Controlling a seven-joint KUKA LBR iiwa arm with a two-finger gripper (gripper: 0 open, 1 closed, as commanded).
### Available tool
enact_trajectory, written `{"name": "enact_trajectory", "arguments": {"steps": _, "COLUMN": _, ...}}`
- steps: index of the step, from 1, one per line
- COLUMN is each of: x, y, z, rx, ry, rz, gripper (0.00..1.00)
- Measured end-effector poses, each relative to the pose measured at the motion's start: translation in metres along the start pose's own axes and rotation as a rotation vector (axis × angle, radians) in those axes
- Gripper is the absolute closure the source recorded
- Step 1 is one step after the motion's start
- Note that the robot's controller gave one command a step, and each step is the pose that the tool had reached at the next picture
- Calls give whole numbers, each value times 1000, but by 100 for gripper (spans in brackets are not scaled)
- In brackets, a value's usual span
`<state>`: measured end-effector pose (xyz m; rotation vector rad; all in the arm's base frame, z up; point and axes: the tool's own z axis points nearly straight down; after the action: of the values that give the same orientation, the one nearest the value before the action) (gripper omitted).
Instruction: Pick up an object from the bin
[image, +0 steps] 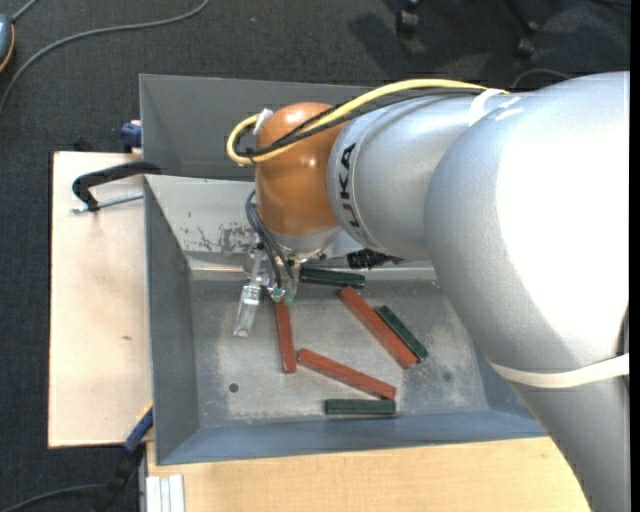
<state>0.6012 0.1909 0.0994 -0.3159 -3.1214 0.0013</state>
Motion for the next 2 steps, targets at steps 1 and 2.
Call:
{"name": "enact_trajectory", "arguments": {"steps": 1, "x": 7, "y": -69, "z": 29, "rx": -1, "ry": -6, "rz": -7, "gripper": 0}}
{"name": "enact_trajectory", "arguments": {"steps": 2, "x": 2, "y": -154, "z": 28, "rx": -2, "ry": -6, "rz": 126, "gripper": 0}}
